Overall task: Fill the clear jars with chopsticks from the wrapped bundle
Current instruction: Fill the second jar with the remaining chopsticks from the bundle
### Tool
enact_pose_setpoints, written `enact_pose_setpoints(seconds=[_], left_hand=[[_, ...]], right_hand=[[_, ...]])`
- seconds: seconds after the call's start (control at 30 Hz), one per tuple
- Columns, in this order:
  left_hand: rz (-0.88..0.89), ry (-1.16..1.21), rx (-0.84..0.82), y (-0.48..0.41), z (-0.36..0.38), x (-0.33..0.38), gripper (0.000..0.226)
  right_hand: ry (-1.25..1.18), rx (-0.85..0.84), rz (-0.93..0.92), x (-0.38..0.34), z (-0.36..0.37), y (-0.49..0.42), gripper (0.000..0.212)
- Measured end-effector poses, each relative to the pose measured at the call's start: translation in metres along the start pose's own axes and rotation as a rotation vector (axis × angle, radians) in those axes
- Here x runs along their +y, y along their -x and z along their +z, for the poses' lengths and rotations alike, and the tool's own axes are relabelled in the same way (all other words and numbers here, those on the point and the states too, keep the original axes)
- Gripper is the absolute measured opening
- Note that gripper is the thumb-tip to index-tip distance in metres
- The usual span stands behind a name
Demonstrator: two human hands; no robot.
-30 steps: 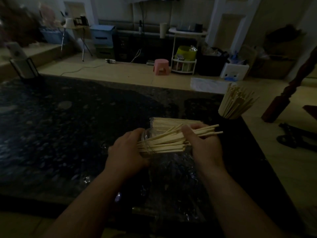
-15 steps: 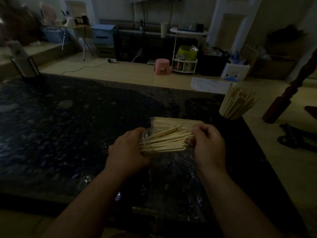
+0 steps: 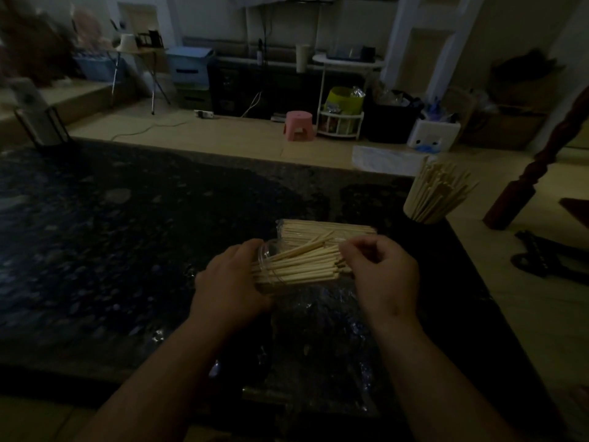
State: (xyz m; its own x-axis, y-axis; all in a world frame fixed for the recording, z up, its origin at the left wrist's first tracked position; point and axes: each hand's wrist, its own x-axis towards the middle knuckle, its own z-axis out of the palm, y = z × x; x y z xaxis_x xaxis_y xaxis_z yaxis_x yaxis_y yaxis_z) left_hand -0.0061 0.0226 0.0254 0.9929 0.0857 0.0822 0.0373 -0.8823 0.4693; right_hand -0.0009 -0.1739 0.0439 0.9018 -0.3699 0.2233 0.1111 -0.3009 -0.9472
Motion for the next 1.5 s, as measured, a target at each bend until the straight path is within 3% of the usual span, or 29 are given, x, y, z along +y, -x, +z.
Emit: enact_pose_setpoints(seconds=[0.1,0.2,0.53,0.8,0.97,1.1,1.17,1.3,1.5], left_hand=[[0.001,0.011,0.012,0.0,0.001,0.0,0.082],[0.009,0.006,0.01,0.001,0.002,0.0,0.082],[-0.067,0.075,0.013,-0.003,-0.004,-0.004,0.089],[-0.097,0.099,0.075,-0.006,-0.002,-0.011,0.094],[-0.119,0.128,0.086,-0.008,-0.002,-0.011,0.098],[-0.115,0.151,0.096,-0.009,-0.003,-0.012,0.099],[-0.118,0.155,0.103,-0.012,-0.004,-0.013,0.102],[-0.13,0.136,0.118,-0.014,-0.005,-0.014,0.102],[-0.146,0.173,0.132,-0.019,-0.006,-0.017,0.101]], right_hand=[[0.013,0.045,-0.046,-0.001,-0.002,0.0,0.009],[0.064,-0.013,-0.044,0.0,-0.002,0.001,0.012],[-0.018,-0.039,0.072,0.002,-0.007,-0.007,0.013],[0.238,-0.584,0.226,-0.001,-0.01,0.001,0.012],[0.633,-0.672,0.035,0.021,0.0,0.009,0.015],[0.672,-0.76,-0.023,0.052,0.006,0.011,0.027],[0.686,-0.767,-0.102,0.067,0.009,0.014,0.04],[0.83,-0.698,-0.058,0.099,0.019,0.02,0.059],[0.918,-0.507,-0.13,0.097,0.047,0.004,0.049]])
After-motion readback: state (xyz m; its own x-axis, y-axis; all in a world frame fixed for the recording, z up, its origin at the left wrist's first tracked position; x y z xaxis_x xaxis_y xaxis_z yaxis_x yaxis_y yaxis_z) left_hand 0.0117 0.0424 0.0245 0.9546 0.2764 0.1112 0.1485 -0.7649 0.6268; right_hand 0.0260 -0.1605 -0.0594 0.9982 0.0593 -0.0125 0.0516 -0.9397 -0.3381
